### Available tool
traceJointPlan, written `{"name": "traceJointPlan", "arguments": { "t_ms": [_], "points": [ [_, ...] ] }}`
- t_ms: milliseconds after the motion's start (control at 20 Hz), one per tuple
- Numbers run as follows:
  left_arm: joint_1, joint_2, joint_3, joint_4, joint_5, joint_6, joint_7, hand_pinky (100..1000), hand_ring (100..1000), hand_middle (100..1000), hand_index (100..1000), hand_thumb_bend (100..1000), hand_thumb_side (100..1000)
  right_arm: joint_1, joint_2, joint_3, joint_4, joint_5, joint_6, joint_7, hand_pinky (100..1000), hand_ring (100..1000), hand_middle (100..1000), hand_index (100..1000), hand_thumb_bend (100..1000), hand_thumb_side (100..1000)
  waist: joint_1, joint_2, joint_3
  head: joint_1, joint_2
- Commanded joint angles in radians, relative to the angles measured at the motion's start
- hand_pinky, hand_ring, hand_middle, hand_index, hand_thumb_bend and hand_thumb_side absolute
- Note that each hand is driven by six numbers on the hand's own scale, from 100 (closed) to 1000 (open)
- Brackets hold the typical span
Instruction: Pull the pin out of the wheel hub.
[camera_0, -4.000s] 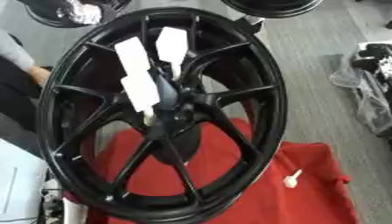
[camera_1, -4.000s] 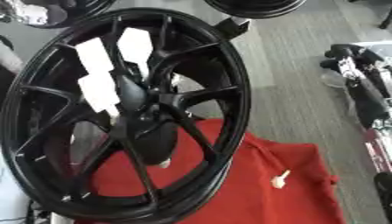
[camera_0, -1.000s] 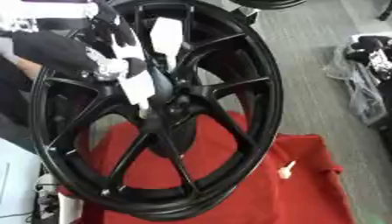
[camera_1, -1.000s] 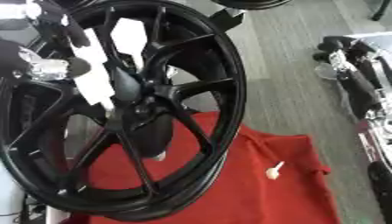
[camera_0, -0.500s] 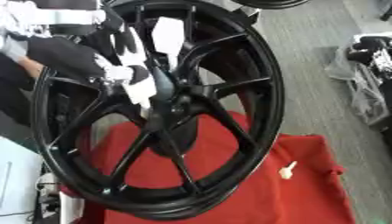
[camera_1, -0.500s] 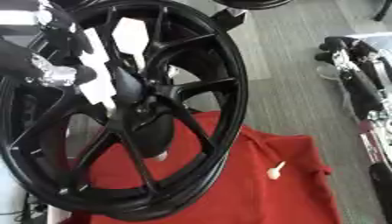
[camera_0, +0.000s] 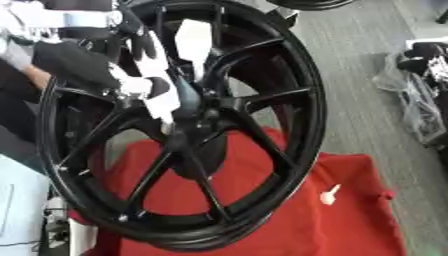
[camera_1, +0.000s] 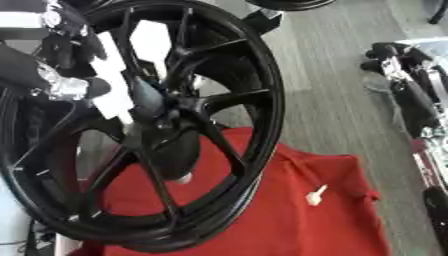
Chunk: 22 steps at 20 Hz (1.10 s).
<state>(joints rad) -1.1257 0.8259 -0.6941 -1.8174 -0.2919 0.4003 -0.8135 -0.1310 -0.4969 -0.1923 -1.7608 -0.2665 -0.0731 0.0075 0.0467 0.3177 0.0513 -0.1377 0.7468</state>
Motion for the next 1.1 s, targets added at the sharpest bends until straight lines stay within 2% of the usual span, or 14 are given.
{"name": "traceJointPlan", "arguments": {
  "t_ms": [50, 250, 550, 900, 1100],
  "points": [
    [-0.014, 0.014, 0.003, -0.002, -0.004, 0.086, -0.093, 558, 556, 663, 793, 364, 754, -0.003, -0.022, -0.004, -0.01, 0.007, -0.001, 0.005, 883, 692, 673, 729, 100, 560, -0.003, -0.018, 0.0, 0.003, 0.004],
    [-0.013, 0.011, -0.007, 0.002, 0.001, 0.09, -0.093, 517, 521, 628, 790, 360, 757, -0.003, -0.022, -0.003, -0.01, 0.009, 0.0, 0.007, 882, 692, 673, 729, 100, 564, -0.003, -0.017, -0.001, 0.004, 0.005],
    [-0.016, 0.007, -0.014, 0.003, -0.006, 0.095, -0.093, 505, 508, 584, 790, 363, 745, -0.003, -0.022, -0.002, -0.008, 0.01, 0.0, 0.008, 882, 692, 674, 729, 100, 568, -0.003, -0.017, -0.001, 0.005, 0.005],
    [-0.013, 0.007, -0.019, 0.002, -0.009, 0.1, -0.094, 503, 503, 570, 789, 362, 755, -0.001, -0.022, -0.002, -0.008, 0.014, 0.001, 0.012, 882, 692, 674, 729, 100, 573, -0.003, -0.017, -0.001, 0.006, 0.006],
    [-0.014, 0.003, -0.03, 0.009, -0.009, 0.097, -0.094, 497, 498, 563, 778, 353, 731, -0.001, -0.022, -0.001, -0.007, 0.016, 0.002, 0.014, 882, 692, 675, 729, 100, 577, -0.002, -0.017, -0.001, 0.006, 0.009]
  ]
}}
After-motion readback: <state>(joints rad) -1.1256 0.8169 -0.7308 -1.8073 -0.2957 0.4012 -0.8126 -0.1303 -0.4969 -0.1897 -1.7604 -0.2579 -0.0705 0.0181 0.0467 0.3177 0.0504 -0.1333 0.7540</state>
